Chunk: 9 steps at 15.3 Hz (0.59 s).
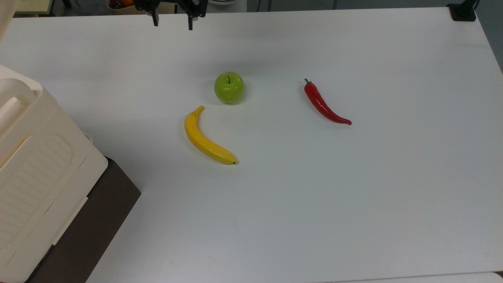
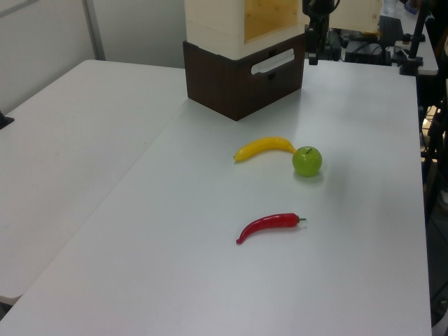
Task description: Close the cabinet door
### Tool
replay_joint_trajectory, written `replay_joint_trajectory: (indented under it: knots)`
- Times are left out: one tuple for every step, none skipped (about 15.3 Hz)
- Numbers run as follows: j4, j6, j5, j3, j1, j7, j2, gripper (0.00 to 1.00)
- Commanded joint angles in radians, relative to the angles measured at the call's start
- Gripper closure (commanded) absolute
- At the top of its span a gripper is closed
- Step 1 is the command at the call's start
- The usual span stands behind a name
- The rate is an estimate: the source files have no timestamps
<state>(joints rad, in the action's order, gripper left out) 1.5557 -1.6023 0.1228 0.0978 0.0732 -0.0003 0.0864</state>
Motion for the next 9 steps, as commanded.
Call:
replay_joint_trajectory:
  knots:
    - [0.001, 0.007, -0.019, -0.015, -0.004, -0.035, -0.005, 0.86]
    - [0.000, 0.007, -0.020, -0.015, -0.003, -0.035, -0.005, 0.95]
    - [0.000, 0.008, -0.020, -0.016, -0.003, -0.035, -0.005, 1.00]
    - [0.000, 0.008, -0.020, -0.016, 0.000, -0.035, -0.005, 1.00]
    - [-0.002, 0.008, -0.020, -0.018, 0.003, -0.035, -0.005, 1.00]
    - [-0.009, 0.008, -0.020, -0.020, 0.008, -0.033, -0.005, 1.00]
    - [-0.025, 0.010, -0.020, -0.020, 0.020, -0.035, -0.005, 1.00]
    - [-0.031, 0.010, -0.022, -0.020, 0.037, -0.035, -0.005, 1.00]
    - [-0.046, 0.013, -0.020, -0.020, 0.054, -0.038, -0.008, 1.00]
